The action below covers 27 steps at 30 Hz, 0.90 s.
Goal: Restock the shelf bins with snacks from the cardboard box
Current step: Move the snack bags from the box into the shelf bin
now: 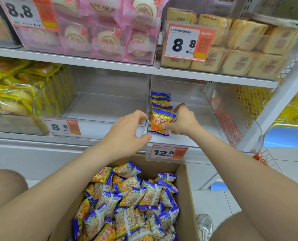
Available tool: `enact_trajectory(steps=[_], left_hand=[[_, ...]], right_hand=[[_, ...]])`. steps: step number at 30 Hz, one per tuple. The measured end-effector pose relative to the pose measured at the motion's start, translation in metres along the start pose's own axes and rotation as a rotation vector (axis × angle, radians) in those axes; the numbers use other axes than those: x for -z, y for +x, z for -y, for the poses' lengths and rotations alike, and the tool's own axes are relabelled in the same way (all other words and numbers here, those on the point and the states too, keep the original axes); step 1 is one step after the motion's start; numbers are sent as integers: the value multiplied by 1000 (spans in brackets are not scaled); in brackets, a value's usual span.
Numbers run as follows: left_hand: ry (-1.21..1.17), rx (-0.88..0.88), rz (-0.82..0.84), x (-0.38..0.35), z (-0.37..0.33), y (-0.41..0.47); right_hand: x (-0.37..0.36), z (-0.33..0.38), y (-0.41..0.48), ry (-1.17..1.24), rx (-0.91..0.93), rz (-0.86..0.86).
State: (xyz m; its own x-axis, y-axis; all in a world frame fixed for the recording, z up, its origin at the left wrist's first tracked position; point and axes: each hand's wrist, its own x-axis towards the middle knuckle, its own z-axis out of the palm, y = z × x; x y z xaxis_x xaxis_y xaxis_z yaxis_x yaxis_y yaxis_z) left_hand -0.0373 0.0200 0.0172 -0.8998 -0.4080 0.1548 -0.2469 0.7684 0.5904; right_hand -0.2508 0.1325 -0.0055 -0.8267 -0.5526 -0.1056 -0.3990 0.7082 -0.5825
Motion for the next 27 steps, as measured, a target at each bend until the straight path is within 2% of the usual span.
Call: enact_trajectory(steps=[6, 9, 11, 13, 16, 18, 21, 24, 27], left_hand=[[-34, -11, -38, 0, -1, -3], [-56, -29, -89, -2, 0, -6], [-80, -47, -171, -2, -1, -8], [-84, -103, -271, -1, -4, -13], [-87, -157, -322, -2, -15, -25], [-52, -105, -225, -6, -16, -34], [118, -63, 167, -15, -7, -45], [307, -124, 637, -30, 7, -58], [427, -65, 905, -62, 28, -70]], right_hand=[[6, 2, -4, 3, -26, 27], [13, 9, -14, -70, -27, -23], [19, 18, -28, -68, 65, -120], [23, 30, -52, 42, 213, -196], [25, 42, -99, 190, 399, -221], [23, 42, -129, 250, 469, -136], [14, 30, -158, 207, 492, 45], [-2, 8, -166, -37, 498, 239], [-25, -23, -165, -363, 497, 510]])
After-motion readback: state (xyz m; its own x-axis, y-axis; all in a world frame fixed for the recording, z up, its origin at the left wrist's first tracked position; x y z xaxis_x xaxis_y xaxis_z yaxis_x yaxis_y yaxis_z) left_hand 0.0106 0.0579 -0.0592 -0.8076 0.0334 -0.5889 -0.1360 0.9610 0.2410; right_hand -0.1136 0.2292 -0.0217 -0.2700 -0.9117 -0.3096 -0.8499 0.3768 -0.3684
